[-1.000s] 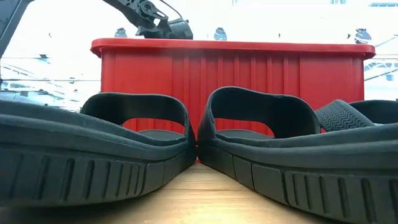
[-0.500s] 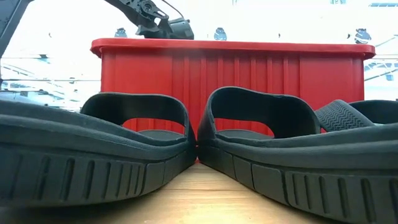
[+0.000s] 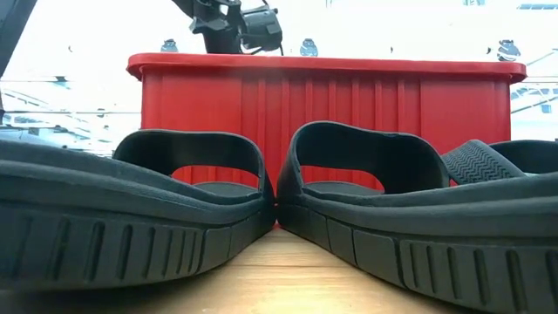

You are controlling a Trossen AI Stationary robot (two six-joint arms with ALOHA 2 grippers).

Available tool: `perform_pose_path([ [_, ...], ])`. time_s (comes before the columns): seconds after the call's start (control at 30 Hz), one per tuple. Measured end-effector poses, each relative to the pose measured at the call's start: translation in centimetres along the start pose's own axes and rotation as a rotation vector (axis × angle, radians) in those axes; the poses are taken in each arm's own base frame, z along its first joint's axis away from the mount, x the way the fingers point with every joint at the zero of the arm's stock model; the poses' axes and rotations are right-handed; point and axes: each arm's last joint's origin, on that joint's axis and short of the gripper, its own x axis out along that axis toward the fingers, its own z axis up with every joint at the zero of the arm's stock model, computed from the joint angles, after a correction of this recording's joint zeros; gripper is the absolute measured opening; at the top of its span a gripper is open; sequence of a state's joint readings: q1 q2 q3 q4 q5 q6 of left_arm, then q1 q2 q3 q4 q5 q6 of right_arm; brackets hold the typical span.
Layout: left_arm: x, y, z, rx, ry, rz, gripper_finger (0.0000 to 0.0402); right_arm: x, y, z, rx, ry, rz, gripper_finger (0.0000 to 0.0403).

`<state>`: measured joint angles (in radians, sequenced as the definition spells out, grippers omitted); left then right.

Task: Pick and place slides into bin
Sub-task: Put the black slipper into the red bin

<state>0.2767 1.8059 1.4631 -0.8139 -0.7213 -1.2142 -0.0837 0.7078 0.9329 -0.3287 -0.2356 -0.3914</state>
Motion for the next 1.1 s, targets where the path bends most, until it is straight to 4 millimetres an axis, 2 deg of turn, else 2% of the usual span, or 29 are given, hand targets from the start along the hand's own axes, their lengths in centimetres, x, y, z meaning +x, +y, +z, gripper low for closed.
perform_pose_path([
  [0.33, 0.3, 0.1, -1.2, 0.170, 0.025, 0.049, 0.0000, 0.0, 0.0, 0.0, -0.022, 0.001, 0.001, 0.0130],
  [0.53, 0.9, -0.2, -1.8, 0.148, 0.034, 0.051, 0.0000, 0.0, 0.0, 0.0, -0.044, -0.001, 0.001, 0.0130],
  [0.67, 1.4, -0.1, -1.8, 0.160, 0.120, 0.034, 0.0003, 0.0, 0.0, 0.0, -0.045, -0.002, 0.001, 0.0130],
  [0.87, 1.6, 0.0, -1.6, 0.171, 0.143, 0.029, 0.0036, 0.0, 0.0, 0.0, -0.043, -0.002, 0.001, 0.0130],
  [1.1, 1.6, 0.0, -1.7, 0.180, 0.177, 0.018, 0.0105, 0.0, 0.0, 0.0, -0.041, -0.002, 0.001, 0.0130],
])
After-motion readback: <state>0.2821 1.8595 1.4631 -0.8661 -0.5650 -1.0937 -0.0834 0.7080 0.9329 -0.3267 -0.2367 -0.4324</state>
